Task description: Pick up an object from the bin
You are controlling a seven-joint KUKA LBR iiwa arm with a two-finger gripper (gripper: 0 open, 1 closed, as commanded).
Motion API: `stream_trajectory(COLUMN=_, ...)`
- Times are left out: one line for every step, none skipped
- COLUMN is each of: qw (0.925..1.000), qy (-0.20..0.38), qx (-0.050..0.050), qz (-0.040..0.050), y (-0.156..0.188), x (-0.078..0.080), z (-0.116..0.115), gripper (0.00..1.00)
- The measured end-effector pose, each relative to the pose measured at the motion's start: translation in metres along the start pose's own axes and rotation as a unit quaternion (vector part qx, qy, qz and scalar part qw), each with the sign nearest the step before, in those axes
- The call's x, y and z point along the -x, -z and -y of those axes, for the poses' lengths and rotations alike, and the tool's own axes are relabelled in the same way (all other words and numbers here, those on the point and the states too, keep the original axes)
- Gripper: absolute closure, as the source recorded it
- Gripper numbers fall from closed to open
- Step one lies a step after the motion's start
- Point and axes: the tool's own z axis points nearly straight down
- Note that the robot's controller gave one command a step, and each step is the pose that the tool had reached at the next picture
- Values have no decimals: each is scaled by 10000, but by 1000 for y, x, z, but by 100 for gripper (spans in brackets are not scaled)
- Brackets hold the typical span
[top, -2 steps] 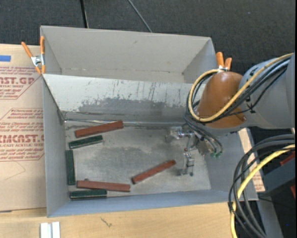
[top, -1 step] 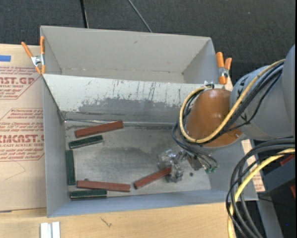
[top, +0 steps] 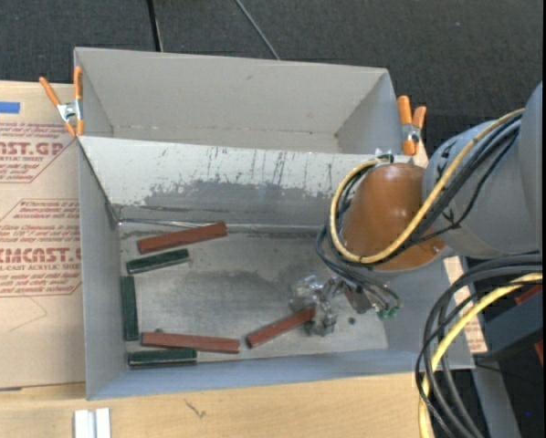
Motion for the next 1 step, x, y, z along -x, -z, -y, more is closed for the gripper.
stream_trajectory(qw=10000, qy=-18, qx=10, qz=-30, y=53, x=5, z=1, gripper=100)
